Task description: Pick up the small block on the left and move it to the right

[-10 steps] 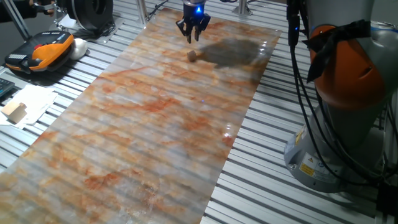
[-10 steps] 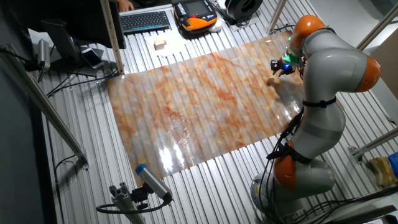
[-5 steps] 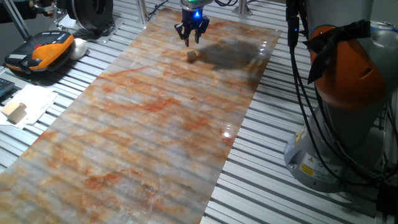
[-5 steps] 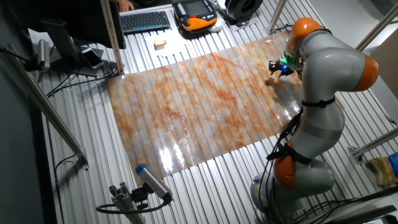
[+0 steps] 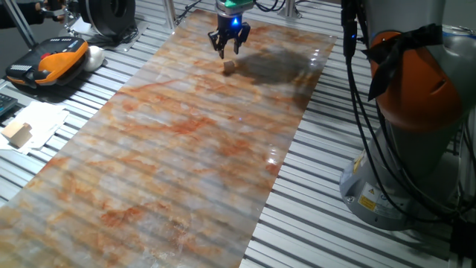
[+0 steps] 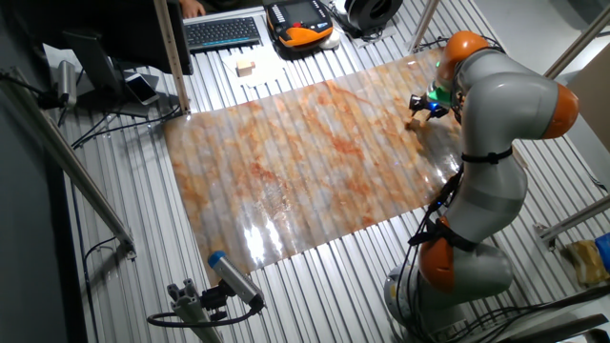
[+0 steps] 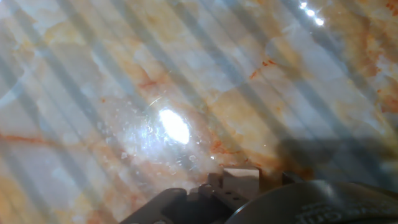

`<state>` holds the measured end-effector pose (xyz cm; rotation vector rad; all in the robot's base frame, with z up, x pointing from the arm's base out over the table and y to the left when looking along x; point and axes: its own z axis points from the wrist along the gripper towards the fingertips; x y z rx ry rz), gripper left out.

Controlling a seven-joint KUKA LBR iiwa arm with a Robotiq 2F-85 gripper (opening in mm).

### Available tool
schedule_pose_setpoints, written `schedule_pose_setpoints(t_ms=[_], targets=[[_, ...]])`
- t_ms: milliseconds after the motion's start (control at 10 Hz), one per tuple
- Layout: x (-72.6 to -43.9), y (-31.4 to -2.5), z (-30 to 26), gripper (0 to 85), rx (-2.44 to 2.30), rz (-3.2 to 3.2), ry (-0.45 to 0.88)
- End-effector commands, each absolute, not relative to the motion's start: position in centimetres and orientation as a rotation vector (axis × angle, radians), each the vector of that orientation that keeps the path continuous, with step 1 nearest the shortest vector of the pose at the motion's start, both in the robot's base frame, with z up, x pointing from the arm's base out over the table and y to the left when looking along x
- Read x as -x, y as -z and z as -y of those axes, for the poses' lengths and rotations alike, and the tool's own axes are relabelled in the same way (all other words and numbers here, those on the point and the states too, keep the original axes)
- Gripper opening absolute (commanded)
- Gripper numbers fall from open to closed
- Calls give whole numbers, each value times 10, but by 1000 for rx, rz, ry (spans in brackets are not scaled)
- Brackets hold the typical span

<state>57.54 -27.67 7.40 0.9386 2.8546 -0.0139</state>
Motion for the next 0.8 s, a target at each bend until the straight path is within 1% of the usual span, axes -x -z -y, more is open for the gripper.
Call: schedule_pose_setpoints(t_ms=[0, 700], targets=[[-576, -73, 276, 510, -941, -2854, 12], [-577, -64, 273, 510, -936, -2845, 20]])
